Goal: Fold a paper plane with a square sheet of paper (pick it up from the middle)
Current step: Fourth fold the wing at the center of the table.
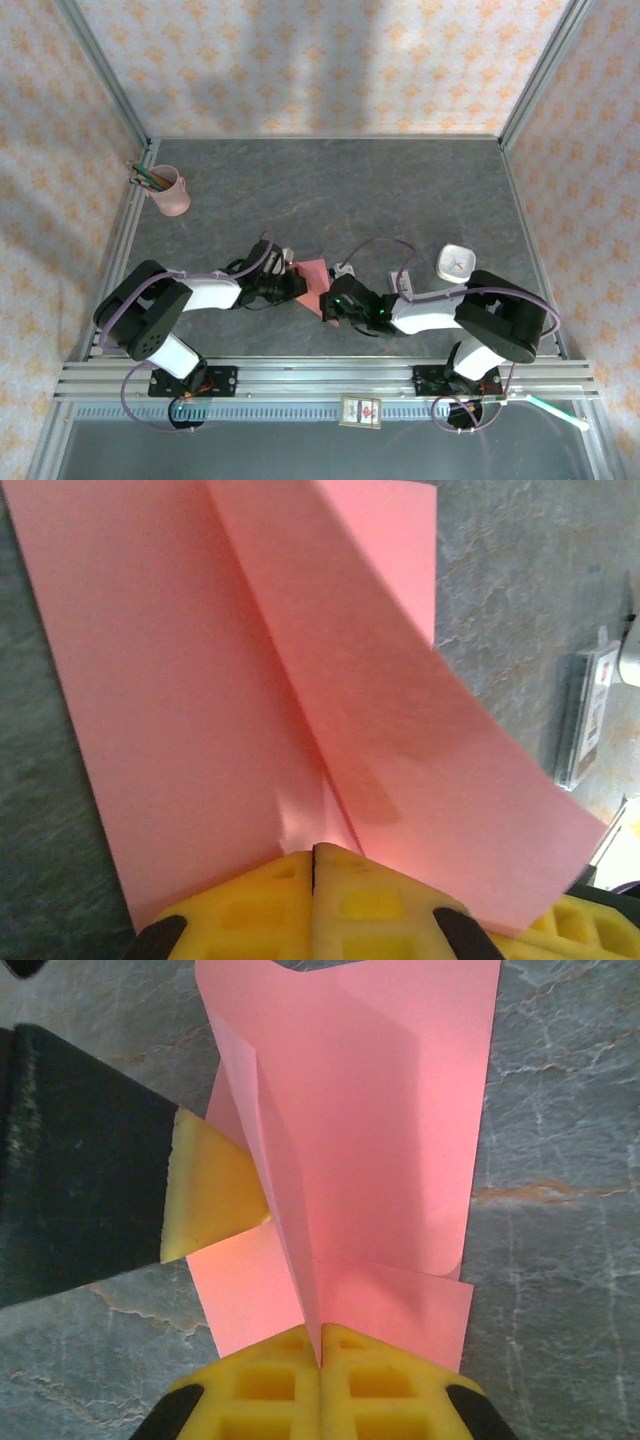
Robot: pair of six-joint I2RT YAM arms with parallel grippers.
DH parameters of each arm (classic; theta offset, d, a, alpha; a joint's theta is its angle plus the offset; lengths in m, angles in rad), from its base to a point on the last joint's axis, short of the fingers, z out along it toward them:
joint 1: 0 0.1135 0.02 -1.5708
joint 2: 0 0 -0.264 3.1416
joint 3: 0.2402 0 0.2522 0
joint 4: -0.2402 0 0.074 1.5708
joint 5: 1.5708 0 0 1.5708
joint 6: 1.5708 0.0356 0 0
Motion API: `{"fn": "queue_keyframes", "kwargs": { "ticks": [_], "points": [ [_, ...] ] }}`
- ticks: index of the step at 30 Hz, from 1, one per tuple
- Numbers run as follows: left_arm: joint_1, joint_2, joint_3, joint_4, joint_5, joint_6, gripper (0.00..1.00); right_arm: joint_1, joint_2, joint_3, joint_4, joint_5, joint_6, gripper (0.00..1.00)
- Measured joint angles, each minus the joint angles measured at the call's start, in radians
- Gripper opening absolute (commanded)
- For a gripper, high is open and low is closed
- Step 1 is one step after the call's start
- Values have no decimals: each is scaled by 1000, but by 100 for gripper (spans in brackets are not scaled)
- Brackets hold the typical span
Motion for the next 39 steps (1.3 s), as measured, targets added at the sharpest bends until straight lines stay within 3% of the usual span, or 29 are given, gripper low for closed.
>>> {"fn": "queue_keyframes", "kwargs": {
  "ticks": [26,39],
  "points": [
    [0,-42,-13,56,-11,-3,7,-57,-18,-177,257,-108,181,1],
    [-52,7,30,122,16,-9,8,-74,-20,-201,304,-135,213,1]
  ]
}}
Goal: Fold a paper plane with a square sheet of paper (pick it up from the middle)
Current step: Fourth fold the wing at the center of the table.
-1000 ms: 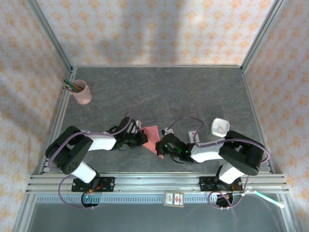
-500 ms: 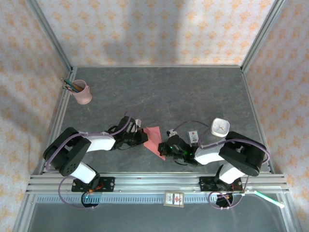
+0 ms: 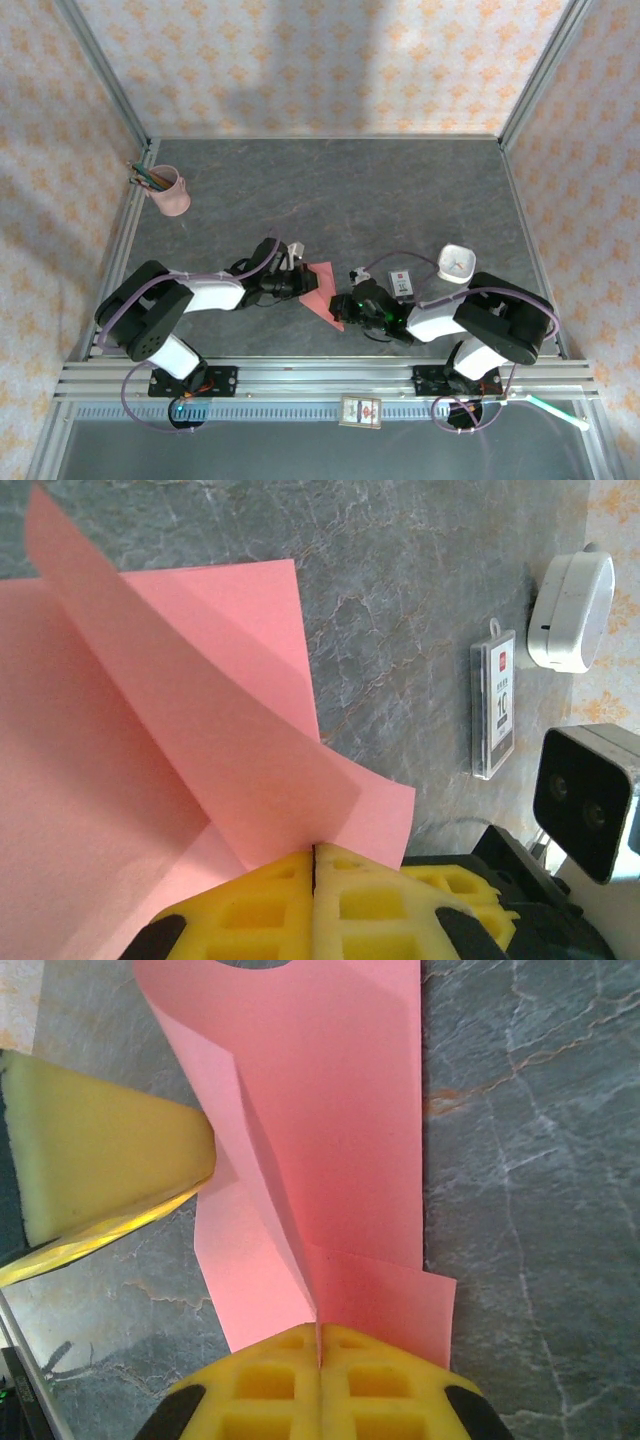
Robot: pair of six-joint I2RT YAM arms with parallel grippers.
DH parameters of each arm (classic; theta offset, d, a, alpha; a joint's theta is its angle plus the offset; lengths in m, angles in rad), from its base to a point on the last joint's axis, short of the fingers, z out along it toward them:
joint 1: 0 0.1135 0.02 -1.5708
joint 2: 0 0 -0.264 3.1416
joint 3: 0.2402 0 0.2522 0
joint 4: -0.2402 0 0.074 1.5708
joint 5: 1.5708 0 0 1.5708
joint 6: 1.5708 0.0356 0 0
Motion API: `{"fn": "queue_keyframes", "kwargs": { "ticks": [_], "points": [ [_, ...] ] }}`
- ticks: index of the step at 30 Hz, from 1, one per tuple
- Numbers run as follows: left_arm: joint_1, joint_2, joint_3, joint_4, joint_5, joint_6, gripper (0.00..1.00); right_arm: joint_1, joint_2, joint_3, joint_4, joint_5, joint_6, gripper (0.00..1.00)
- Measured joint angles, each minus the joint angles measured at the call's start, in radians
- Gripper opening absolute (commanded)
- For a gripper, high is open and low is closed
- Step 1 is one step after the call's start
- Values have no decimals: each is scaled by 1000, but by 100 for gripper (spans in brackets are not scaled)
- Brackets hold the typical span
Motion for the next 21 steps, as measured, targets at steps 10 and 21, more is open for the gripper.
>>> {"fn": "queue_keyframes", "kwargs": {
  "ticks": [10,21],
  "points": [
    [-12,46,29,11,9,-2,8,0,0,0,6,0,7,4],
    [-13,62,45,13,14,2,8,0,0,0,2,1,7,4]
  ]
}}
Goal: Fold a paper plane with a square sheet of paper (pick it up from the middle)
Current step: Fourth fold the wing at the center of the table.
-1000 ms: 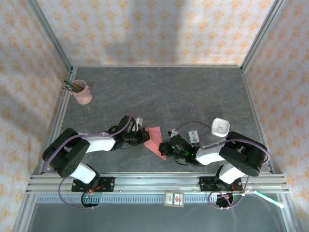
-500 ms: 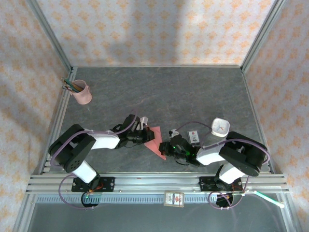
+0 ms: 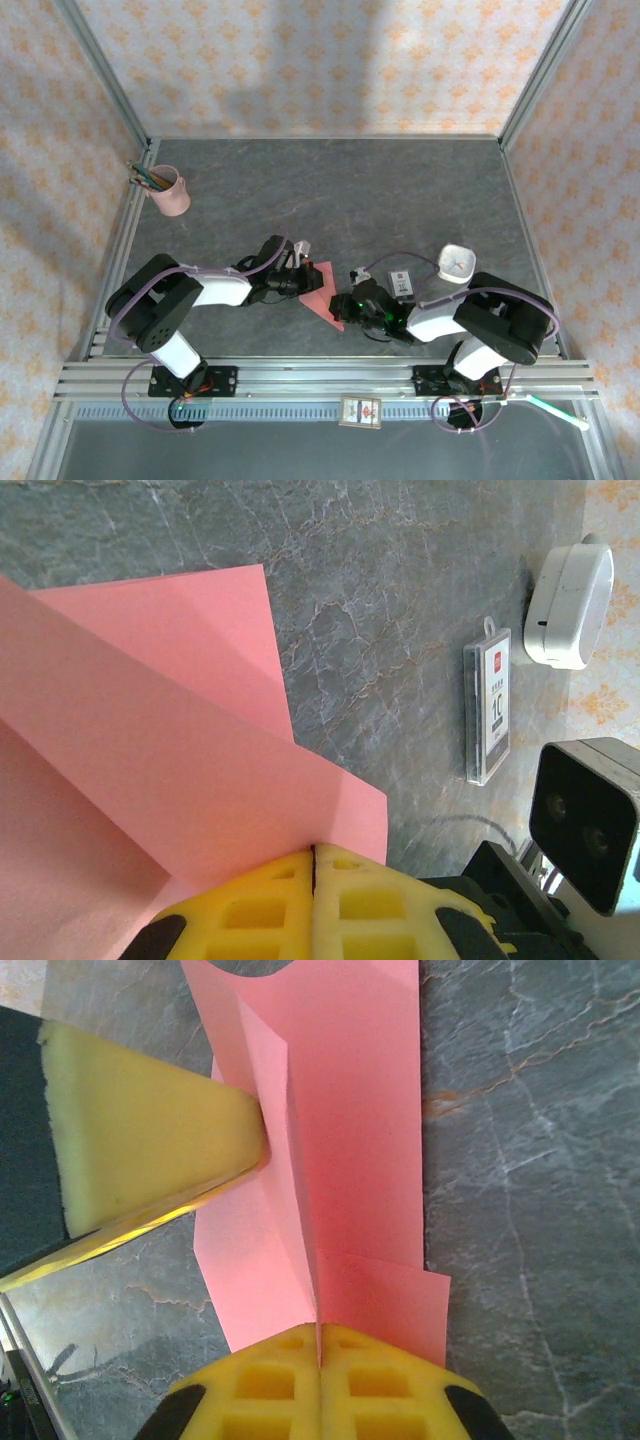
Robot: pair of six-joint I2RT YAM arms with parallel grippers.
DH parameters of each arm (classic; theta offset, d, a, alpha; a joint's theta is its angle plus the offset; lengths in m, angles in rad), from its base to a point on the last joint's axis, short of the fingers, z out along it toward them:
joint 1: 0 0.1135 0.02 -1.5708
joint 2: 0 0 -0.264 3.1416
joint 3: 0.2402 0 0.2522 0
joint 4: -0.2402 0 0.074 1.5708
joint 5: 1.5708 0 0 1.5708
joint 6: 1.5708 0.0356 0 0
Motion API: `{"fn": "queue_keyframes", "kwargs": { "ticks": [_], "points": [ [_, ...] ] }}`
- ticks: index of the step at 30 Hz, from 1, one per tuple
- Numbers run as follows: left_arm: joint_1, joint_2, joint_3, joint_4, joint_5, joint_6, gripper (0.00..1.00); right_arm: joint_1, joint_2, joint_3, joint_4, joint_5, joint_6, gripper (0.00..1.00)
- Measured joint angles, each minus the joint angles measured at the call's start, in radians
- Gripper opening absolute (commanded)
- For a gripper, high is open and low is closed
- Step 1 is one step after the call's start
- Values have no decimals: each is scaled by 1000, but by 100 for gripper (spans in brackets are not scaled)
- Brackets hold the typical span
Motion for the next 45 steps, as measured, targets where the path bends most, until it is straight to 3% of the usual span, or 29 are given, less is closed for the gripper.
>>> {"fn": "queue_keyframes", "kwargs": {
  "ticks": [45],
  "points": [
    [36,26,-8,-5,-27,27,8,0,0,8,-22,0,0,4]
  ]
}}
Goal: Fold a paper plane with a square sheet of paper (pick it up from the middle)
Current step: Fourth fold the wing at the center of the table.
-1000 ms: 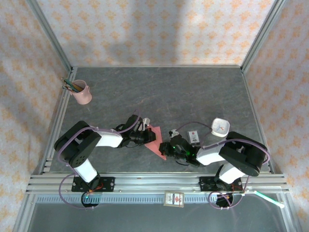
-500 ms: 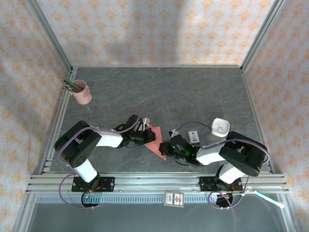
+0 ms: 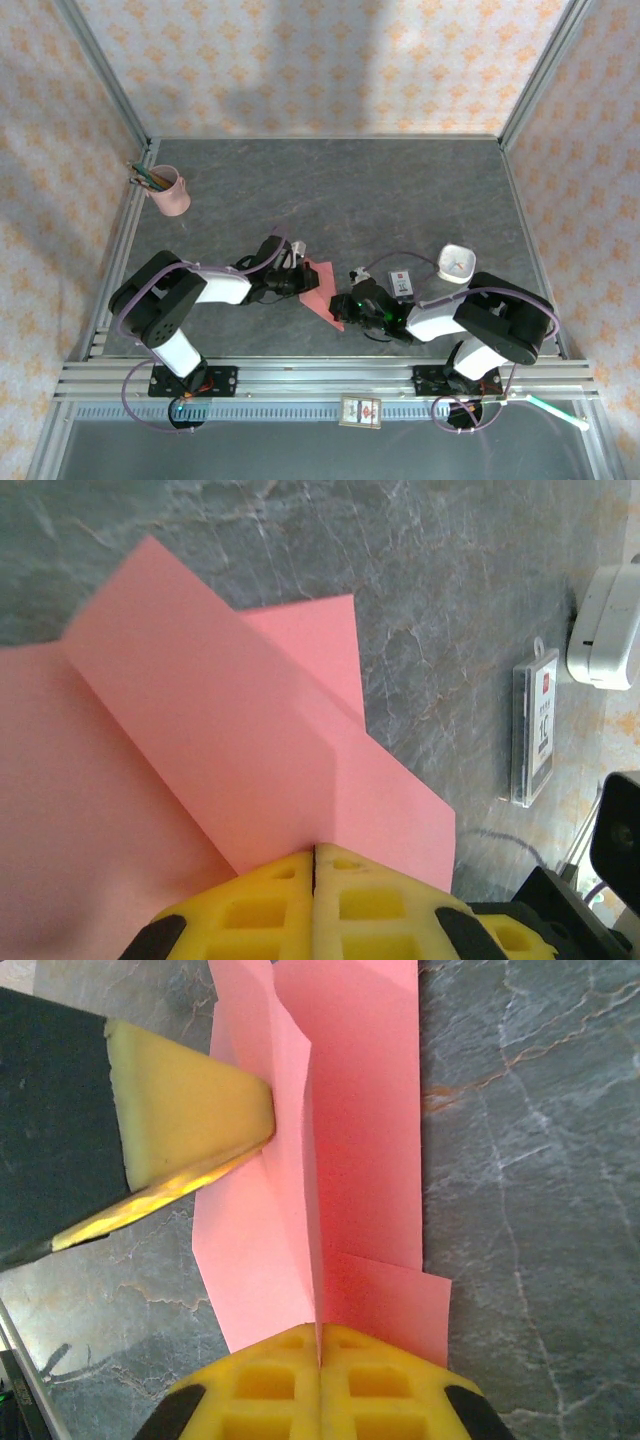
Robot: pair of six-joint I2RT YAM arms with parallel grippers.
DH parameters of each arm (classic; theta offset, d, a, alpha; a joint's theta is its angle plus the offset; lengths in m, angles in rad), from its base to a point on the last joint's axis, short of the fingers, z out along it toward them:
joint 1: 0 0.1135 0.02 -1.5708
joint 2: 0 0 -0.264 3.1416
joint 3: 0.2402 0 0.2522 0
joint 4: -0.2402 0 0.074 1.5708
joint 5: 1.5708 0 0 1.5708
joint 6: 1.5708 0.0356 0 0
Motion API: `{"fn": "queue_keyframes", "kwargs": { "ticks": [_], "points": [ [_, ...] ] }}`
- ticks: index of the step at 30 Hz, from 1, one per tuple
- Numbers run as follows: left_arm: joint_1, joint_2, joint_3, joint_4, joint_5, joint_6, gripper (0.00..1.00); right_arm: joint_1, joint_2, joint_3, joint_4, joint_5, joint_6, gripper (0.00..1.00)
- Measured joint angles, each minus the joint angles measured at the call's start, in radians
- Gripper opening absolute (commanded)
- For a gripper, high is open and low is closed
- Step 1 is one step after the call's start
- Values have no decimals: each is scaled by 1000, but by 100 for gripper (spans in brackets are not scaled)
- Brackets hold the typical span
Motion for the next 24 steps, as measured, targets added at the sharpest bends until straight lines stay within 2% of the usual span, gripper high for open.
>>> {"fn": "queue_keyframes", "kwargs": {
  "ticks": [24],
  "points": [
    [6,29,10,-22,-18,32,8,0,0,15,-30,-1,-3,6]
  ]
}}
